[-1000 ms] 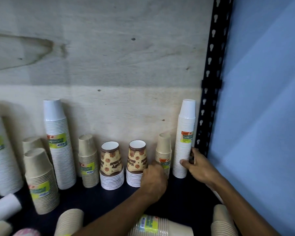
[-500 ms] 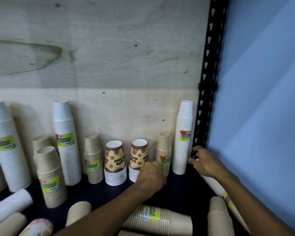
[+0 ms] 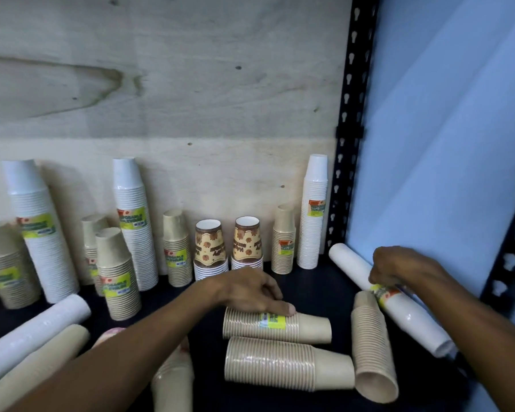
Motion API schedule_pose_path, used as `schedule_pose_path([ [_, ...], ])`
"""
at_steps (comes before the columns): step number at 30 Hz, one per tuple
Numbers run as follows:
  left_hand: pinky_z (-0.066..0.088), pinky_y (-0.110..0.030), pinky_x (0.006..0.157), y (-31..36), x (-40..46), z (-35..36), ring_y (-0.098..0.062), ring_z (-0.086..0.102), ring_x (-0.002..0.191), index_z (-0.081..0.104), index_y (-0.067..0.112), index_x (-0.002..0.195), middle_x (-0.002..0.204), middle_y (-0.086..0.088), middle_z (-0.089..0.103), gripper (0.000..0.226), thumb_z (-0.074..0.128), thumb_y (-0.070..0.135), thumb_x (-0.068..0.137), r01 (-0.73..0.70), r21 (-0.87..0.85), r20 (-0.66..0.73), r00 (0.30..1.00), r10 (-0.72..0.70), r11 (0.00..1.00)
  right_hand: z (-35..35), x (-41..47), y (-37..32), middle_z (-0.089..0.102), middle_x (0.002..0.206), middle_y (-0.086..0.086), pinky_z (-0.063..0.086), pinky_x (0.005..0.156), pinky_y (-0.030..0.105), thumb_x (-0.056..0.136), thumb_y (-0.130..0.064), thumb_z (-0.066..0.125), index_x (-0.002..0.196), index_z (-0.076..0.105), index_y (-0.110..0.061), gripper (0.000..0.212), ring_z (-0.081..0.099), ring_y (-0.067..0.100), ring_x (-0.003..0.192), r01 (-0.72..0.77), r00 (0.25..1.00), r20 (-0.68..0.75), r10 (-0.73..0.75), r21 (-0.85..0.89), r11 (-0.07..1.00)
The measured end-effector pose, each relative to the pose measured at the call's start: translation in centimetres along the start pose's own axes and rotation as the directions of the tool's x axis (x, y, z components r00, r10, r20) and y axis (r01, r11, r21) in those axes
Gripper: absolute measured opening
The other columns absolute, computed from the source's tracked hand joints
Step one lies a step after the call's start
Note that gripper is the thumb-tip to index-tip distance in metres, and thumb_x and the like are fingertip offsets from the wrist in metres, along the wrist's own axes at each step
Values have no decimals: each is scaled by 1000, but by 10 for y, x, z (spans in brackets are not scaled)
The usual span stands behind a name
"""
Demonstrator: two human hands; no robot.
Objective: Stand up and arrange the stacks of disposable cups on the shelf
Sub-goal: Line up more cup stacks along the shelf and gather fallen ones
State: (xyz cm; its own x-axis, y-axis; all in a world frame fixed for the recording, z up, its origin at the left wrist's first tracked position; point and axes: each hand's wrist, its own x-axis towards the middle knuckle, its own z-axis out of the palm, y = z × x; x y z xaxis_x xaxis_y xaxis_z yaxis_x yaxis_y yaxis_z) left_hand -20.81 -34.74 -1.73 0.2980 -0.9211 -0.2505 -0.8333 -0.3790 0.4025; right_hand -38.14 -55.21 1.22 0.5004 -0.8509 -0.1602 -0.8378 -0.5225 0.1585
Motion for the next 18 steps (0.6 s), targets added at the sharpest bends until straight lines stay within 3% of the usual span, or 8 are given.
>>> schedule_pose_path([
  [3, 43, -22, 102, -5, -5, -2, -3, 61, 110, 62, 28, 127, 120, 13, 67, 63, 67, 66, 77, -5, -27, 80, 997, 7, 1000, -6, -19, 3, 50, 70, 3, 42, 52, 23, 93, -17, 49, 88, 57, -9, 12, 53, 15, 61, 7, 991, 134, 5, -90, 996],
  [5, 41, -20, 101, -6, -6, -3, -3, 61, 111, 60, 27, 131, 122, 12, 67, 64, 70, 61, 78, -10, -40, 133, 991, 15, 999, -9, -26, 6, 55, 75, 4, 46, 59, 26, 93, -17, 50, 111, 61, -7, 23, 58, 18, 66, 25, 977, 215, -5, -87, 996],
  [8, 41, -17, 101, -4, -3, -3, -2, 61, 113, 57, 26, 135, 126, 11, 66, 65, 74, 53, 79, -20, -48, 196, 980, 29, 999, -12, -35, 9, 70, 106, 9, 50, 61, 28, 91, -21, 60, 125, 59, -3, 38, 68, 22, 83, 31, 949, 314, 8, -120, 992],
  [10, 40, -16, 100, -2, 0, -2, -4, 60, 115, 55, 25, 137, 128, 8, 65, 65, 75, 48, 80, -28, -39, 232, 972, 36, 999, -10, -38, 10, 70, 116, 10, 48, 53, 25, 88, -30, 67, 130, 58, -6, 49, 66, 19, 77, 35, 949, 315, 26, -186, 982],
  [12, 41, -15, 99, 0, 2, -2, -6, 61, 115, 55, 25, 137, 127, 6, 66, 62, 76, 43, 81, -45, -32, 251, 967, 51, 998, -7, -38, 10, 69, 99, 5, 43, 47, 23, 85, -36, 72, 132, 57, -10, 56, 63, 16, 65, 39, 954, 298, 32, -227, 973],
  [15, 42, -20, 103, 1, 5, -4, -8, 60, 117, 55, 24, 138, 127, 4, 65, 63, 76, 41, 81, -77, -19, 231, 970, 80, 997, -8, -38, 10, 65, 102, 4, 42, 44, 23, 83, -38, 74, 139, 51, -13, 66, 70, 19, 84, 35, 962, 273, 28, -225, 974],
  [18, 41, -23, 106, 1, 7, -9, -10, 56, 120, 48, 23, 142, 134, 3, 59, 68, 74, 44, 83, -96, -22, 165, 981, 99, 995, -15, -33, 12, 67, 106, 4, 44, 48, 26, 80, -38, 74, 138, 51, -14, 67, 62, 17, 66, 12, 966, 257, 36, -185, 983],
])
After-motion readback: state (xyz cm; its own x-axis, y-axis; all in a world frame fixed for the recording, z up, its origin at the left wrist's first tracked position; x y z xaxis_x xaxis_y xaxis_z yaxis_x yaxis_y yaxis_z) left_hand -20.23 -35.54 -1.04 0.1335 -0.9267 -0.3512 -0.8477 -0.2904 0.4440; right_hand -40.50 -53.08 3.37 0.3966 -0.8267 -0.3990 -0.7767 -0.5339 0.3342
